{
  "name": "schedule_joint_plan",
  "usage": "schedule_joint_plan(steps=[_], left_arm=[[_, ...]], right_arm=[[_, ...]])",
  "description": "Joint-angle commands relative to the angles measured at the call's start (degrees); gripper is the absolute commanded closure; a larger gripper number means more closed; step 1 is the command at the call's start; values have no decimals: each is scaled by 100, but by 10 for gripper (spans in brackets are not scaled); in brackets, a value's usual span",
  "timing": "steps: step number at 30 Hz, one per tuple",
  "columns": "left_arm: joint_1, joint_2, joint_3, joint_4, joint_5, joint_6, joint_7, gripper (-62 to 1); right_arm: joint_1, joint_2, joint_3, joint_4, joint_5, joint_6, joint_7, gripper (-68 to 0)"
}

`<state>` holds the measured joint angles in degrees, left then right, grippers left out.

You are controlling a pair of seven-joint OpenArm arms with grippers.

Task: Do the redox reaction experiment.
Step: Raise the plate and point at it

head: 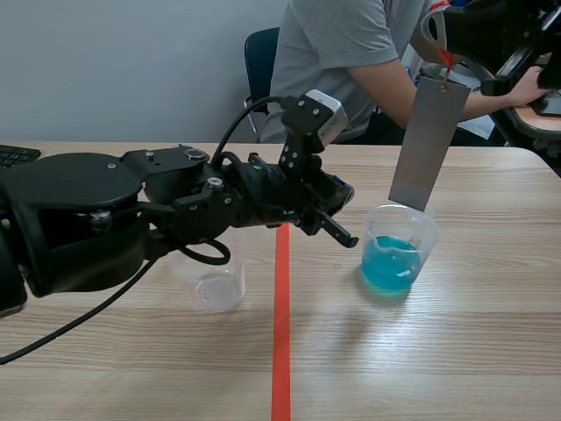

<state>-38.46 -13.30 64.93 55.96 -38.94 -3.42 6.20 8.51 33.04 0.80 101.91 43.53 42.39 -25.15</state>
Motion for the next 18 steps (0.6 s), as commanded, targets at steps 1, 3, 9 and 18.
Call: schedule_joint_plan(steps=[1, 3, 9, 18], left_arm=[[-111, 144, -31, 70, 83, -7, -74, -36], [-111, 280, -26, -37, 192, 24, -76, -36], [-111, 472, -26, -195, 234, 120, -76, -36], [-111, 501, -26, -214, 234, 120, -125, -36]], right_arm=[[70, 92, 92, 70, 87, 33, 83, -15], [70, 92, 92, 70, 90, 33, 83, -15], [70, 92, 92, 70, 87, 33, 81, -15], [70, 92, 92, 70, 90, 33, 81, -15]])
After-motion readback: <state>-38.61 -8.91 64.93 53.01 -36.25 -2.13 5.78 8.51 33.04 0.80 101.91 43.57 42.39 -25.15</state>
